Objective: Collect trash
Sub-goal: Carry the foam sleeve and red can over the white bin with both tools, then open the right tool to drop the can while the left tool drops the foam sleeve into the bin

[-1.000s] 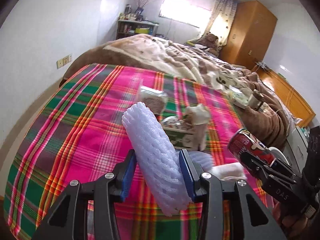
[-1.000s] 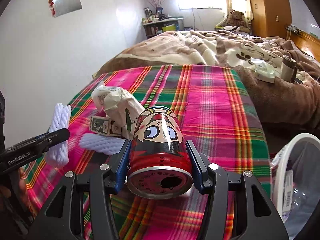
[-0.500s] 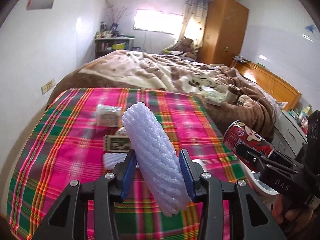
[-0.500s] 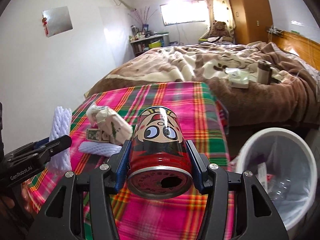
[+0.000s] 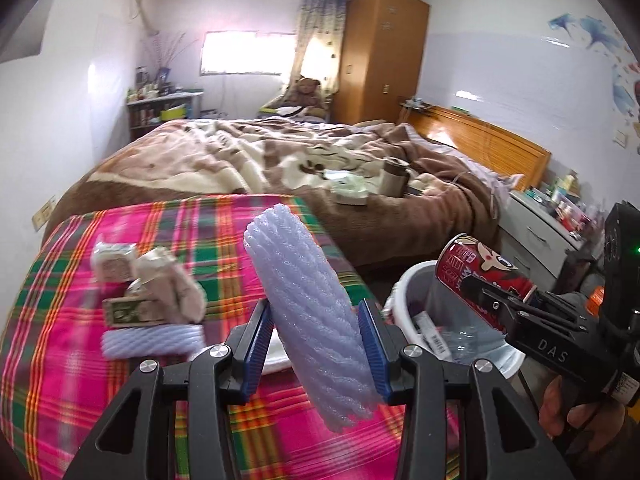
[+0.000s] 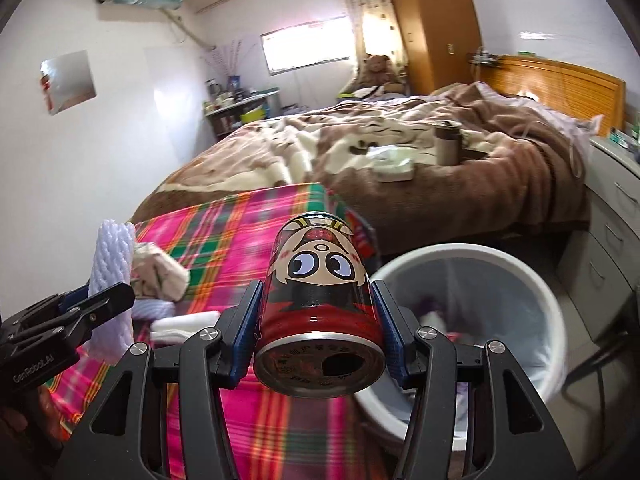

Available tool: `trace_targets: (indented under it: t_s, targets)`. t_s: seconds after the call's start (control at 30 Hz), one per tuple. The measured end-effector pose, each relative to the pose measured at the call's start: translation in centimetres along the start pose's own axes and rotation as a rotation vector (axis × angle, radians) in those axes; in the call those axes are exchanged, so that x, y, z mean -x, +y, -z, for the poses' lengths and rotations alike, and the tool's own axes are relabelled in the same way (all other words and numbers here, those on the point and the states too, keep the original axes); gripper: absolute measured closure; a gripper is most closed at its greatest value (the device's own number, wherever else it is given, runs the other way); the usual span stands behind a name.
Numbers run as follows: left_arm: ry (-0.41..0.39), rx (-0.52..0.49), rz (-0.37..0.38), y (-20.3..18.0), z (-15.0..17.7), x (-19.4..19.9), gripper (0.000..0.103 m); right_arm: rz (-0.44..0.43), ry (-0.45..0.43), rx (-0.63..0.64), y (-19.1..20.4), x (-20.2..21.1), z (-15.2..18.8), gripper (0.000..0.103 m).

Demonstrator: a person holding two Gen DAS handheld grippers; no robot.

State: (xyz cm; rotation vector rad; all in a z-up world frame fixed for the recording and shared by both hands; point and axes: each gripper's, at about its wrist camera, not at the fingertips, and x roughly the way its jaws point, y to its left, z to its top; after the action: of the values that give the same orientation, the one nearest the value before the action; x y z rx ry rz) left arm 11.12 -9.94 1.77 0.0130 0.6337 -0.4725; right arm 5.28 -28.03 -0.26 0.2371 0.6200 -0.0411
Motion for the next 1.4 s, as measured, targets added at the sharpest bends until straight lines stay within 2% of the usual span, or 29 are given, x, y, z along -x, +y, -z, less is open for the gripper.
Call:
trace_targets:
  t_s: [0.3,0.4,0.53,1.03,1.13,1.3,1.4]
  targets:
    - [0.011,-0.062,0.094,-5.1,-0.5,-2.5,0.059,0.080,-0.001,-0.038,-3.6,0.5,0.0,0.049]
    - [0.023,-0.080,0.127,-6.8,-0.5,-3.7,0.059,0.124,0.018,-0.052,-5.1,0.2,0.2,0.049]
    - [0.051,-0.112,0.168,-9.1,-0.3,-5.4,0.059,0.138,0.046,-0.093,-7.3,-0.1,0.6,0.048]
    - [0.114,-0.181,0.207,-13.9,0.0,-9.5,0.059,0.195,0.127,-0.146,-11.6,-1.6,1.5,0.048]
    - [0.129,-0.168,0.226,-14.3,0.0,-10.3,0.059,0.202,0.144,-0.148,-12.1,-2.0,1.6,0.048]
    - [0.144,-0.155,0.229,-14.3,0.0,-10.8,0.051,0.220,0.173,-0.151,-12.5,-2.3,1.8,0.048]
    - [0.140,-0.139,0.233,-14.0,0.0,-10.8,0.039,0.221,0.161,-0.149,-12.6,-2.0,1.6,0.038]
